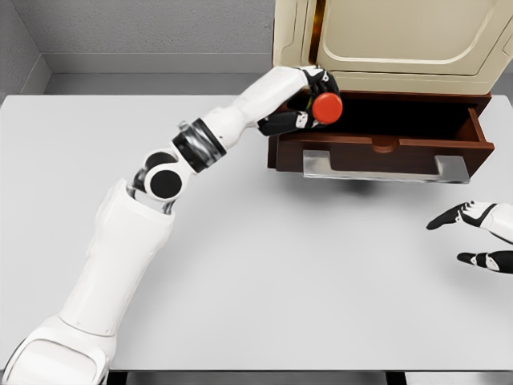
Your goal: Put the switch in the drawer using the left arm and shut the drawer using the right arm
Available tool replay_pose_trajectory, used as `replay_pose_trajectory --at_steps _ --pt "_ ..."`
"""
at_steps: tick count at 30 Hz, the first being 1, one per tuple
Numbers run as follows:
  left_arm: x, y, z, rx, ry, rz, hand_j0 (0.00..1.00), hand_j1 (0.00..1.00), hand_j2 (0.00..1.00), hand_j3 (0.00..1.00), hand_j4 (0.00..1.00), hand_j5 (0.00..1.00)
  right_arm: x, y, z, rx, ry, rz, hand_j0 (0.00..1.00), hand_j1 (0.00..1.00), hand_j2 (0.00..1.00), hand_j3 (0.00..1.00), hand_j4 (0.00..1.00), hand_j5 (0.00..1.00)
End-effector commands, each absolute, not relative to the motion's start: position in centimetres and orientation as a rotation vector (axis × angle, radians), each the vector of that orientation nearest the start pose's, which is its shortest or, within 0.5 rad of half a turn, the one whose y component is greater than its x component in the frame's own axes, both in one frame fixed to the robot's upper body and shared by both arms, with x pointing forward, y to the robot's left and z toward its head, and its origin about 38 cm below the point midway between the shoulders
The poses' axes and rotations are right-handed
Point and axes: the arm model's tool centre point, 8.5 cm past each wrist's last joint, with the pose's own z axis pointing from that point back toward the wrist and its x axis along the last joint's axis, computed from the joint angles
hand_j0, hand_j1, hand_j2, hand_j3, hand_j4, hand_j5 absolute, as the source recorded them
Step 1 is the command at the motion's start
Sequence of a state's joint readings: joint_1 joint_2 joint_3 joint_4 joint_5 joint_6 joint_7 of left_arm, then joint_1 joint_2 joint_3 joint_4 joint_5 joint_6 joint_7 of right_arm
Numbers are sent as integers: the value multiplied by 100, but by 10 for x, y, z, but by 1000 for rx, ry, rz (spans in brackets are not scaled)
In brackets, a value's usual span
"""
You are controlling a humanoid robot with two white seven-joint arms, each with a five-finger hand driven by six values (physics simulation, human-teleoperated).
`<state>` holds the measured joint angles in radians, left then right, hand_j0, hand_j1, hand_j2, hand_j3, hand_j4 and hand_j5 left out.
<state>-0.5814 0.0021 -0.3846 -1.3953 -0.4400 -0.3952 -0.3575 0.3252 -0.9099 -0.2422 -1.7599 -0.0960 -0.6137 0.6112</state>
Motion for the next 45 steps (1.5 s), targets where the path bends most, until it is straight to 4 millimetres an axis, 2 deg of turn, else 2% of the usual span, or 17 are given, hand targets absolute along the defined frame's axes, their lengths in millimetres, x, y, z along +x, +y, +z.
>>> replay_pose_trajectory --at_steps 1,3,11,20,22,24,25,26,41,43,45 --pt "453 50 238 44 -2102 -1348 32 32 32 32 32 32 276 -415 205 -155 -1565 1512 59 59 59 59 59 59" --pt "452 46 241 53 -2105 -1375 32 32 32 32 32 32 276 -415 205 -156 -1564 1511 56 56 56 56 56 56" --pt "452 34 251 97 -2113 -1460 32 32 32 32 32 32 276 -415 205 -154 -1566 1508 59 59 59 59 59 59" --pt "456 29 262 134 -2123 -1501 33 33 33 33 33 33 275 -414 203 -148 -1560 1509 62 62 62 62 62 62" --pt "455 27 260 130 -2121 -1511 41 41 41 41 41 41 275 -415 203 -150 -1560 1509 62 62 62 62 62 62" --pt "455 28 261 131 -2121 -1509 62 62 62 62 62 62 275 -415 203 -150 -1560 1509 62 62 62 62 62 62" --pt "455 28 261 132 -2120 -1509 70 70 70 70 70 70 275 -414 202 -146 -1557 1510 61 61 61 61 61 61" --pt "455 28 261 132 -2122 -1509 73 73 73 73 73 73 275 -414 202 -147 -1558 1509 61 61 61 61 61 61" --pt "448 20 262 115 -2140 -1537 74 74 74 74 74 74 275 -414 202 -148 -1561 1508 61 61 61 61 61 61" --pt "444 18 265 113 -2153 -1544 74 74 74 74 74 74 275 -414 202 -146 -1560 1506 61 61 61 61 61 61" --pt "436 15 276 116 -2200 -1546 74 74 74 74 74 74 275 -414 202 -147 -1559 1507 61 61 61 61 61 61"
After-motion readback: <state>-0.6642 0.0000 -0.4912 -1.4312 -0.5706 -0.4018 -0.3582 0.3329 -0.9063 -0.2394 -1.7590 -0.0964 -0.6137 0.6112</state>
